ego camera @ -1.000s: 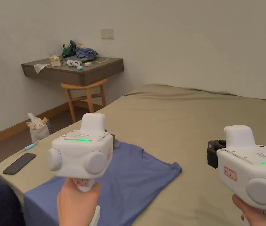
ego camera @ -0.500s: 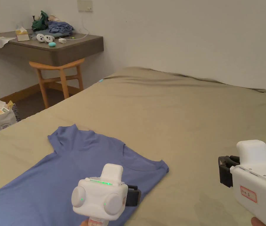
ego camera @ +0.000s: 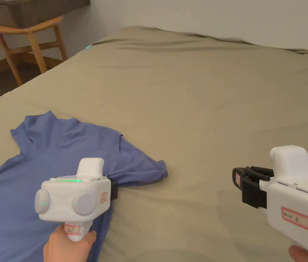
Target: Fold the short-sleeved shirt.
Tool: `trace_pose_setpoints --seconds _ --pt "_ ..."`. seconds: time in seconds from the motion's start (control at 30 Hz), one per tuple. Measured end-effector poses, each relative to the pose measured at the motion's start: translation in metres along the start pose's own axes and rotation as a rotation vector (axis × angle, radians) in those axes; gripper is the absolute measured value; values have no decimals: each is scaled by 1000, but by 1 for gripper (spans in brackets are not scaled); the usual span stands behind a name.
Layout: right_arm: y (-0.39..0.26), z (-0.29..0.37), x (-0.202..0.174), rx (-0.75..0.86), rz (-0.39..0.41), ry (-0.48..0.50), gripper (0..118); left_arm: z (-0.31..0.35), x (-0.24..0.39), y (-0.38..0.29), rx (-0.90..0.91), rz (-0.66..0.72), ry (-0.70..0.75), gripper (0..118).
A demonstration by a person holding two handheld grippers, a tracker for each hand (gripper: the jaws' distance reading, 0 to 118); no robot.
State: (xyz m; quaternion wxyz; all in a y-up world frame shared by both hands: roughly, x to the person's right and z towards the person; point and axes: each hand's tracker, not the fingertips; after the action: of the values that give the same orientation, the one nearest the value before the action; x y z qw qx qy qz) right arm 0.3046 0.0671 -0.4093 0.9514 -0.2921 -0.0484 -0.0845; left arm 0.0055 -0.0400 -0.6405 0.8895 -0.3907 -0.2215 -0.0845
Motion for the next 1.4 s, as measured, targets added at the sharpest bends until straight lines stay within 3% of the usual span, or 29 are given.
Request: trace_pose_setpoints --seconds 0.03,0.13,0.27,0.4,0.67,0.87,1.17,1.4 --pt "-2 4 4 1 -9 3 3 -1 -8 0 -15 97 -113 14" --pt "-8 24 21 26 -51 -21 3 13 -18 -4 17 222 -250 14" --pt "-14 71 56 64 -55 -155 3 33 6 4 53 187 -205 14" --pt "-27 137 93 78 -38 -302 3 44 52 20 59 -3 -202 14" --pt "-82 282 154 124 -164 -612 3 70 191 20 25 -202 -362 14" --pt "-125 362 179 149 -273 -726 3 110 336 4 0 -422 -604 14" --pt "-195 440 184 119 -331 -898 3 183 553 -53 -83 -785 -940 14" --pt "-230 470 203 127 -421 -949 3 222 640 -136 -168 -1000 -1031 14"
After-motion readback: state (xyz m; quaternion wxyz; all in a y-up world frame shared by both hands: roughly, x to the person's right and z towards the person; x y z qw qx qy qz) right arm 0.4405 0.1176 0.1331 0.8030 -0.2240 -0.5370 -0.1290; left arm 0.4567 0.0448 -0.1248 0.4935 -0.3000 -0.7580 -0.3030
